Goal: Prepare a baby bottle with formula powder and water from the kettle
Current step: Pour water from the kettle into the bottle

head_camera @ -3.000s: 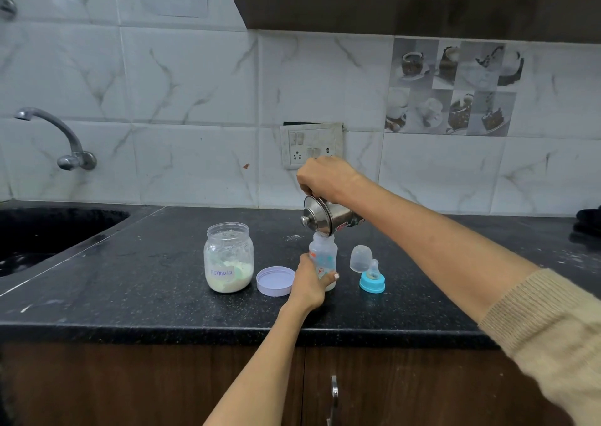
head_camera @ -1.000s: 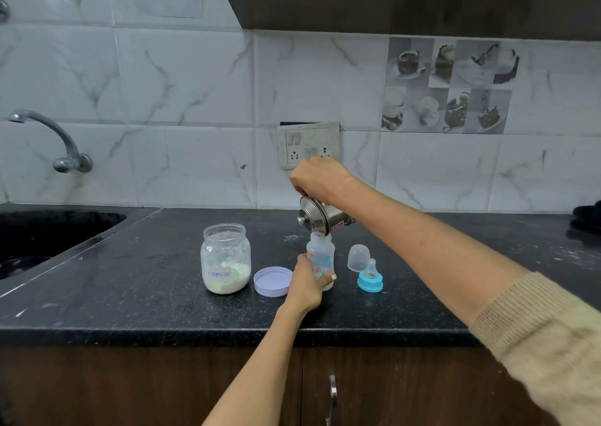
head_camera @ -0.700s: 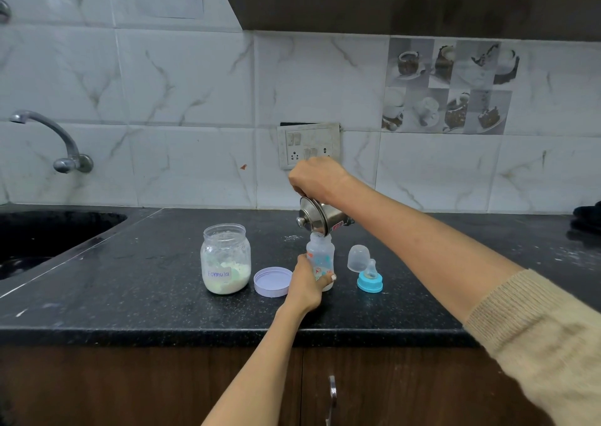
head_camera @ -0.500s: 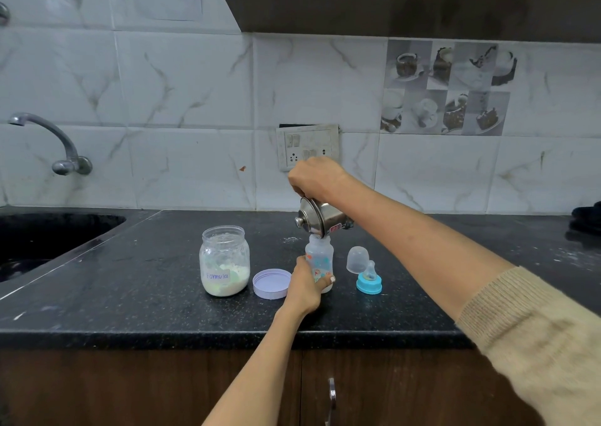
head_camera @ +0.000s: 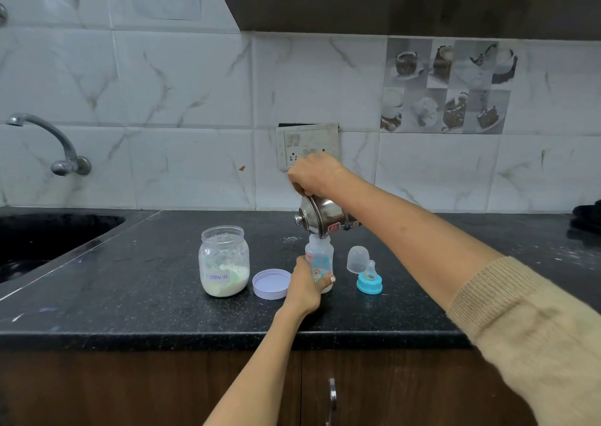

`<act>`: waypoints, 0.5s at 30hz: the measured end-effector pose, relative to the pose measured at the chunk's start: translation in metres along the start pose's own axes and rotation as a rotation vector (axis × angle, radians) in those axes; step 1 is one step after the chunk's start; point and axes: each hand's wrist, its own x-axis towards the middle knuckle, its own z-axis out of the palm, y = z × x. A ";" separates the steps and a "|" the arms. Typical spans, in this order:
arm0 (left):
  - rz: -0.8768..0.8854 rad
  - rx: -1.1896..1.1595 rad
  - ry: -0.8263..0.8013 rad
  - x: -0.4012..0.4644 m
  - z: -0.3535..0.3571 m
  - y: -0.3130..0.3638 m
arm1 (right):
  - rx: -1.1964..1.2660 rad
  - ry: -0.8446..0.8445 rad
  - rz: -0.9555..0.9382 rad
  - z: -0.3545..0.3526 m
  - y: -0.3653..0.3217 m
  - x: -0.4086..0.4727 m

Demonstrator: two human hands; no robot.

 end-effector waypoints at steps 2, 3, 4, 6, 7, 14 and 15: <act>0.006 0.002 -0.001 0.000 0.000 0.000 | 0.020 -0.025 0.003 -0.001 0.001 0.002; 0.008 0.003 -0.001 0.000 0.000 0.000 | 0.039 -0.042 0.005 -0.002 0.001 0.003; 0.010 0.004 0.000 0.000 0.000 0.000 | 0.062 -0.059 0.010 -0.002 0.001 0.003; 0.010 0.006 0.003 0.000 0.001 0.000 | 0.099 -0.079 0.020 -0.004 0.001 0.003; 0.010 0.007 0.005 0.000 0.001 0.000 | 0.108 -0.082 0.026 -0.004 0.001 0.003; 0.014 0.007 0.008 0.001 0.001 -0.002 | 0.139 -0.103 0.051 -0.002 0.002 0.005; 0.014 0.006 0.008 0.001 0.001 -0.002 | 0.144 -0.103 0.054 -0.002 0.002 0.005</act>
